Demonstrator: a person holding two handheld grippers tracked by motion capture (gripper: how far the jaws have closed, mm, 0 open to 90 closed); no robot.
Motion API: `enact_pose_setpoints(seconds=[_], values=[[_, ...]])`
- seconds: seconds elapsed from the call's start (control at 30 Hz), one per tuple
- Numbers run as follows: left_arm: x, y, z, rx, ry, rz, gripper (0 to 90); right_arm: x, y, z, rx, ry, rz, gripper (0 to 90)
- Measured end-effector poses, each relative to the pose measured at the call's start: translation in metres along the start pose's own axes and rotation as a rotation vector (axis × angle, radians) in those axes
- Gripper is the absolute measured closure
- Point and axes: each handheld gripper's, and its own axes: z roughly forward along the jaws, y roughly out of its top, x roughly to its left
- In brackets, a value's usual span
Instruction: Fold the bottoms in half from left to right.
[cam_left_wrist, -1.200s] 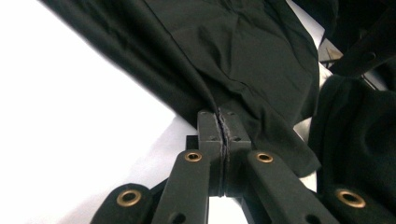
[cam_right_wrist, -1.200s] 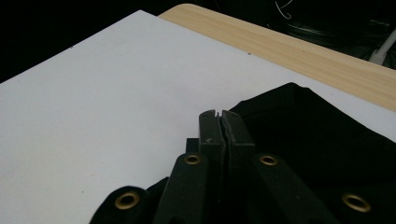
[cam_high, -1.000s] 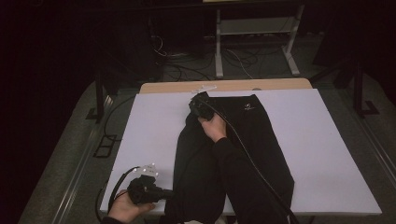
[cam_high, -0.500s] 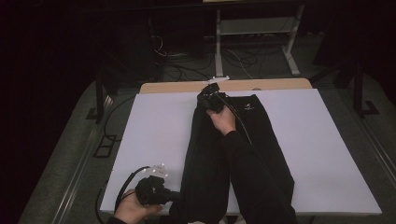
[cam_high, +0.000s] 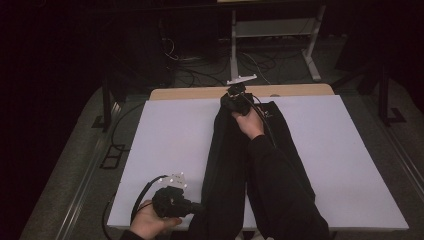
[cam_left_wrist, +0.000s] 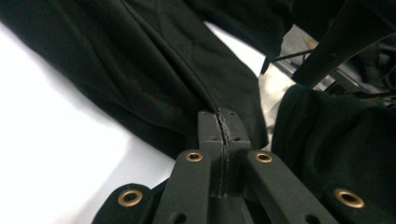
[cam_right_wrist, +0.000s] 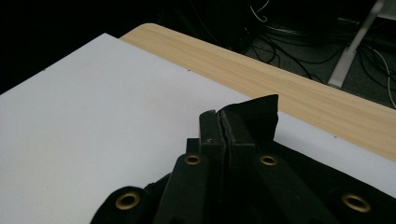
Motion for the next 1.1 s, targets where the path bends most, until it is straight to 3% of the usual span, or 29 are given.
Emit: enact_pose_setpoints(seconds=[0.37, 0.9, 1.07, 1.1], values=[[-0.009, 0.013, 0.009, -0.049, -0.065, -0.017, 88.8, -0.013, -0.001, -0.008, 0.034, -0.006, -0.028, 86.6], [-0.025, 0.038, 0.036, -0.074, -0.147, 0.011, 88.8, -0.033, -0.003, -0.024, 0.058, 0.001, -0.062, 86.6], [-0.028, 0.045, 0.045, -0.069, -0.161, 0.017, 88.9, -0.04, -0.005, -0.029, 0.06, 0.005, -0.058, 86.6], [-0.029, 0.049, 0.049, -0.066, -0.172, 0.021, 88.9, -0.046, -0.007, -0.033, 0.04, 0.013, -0.034, 86.6]])
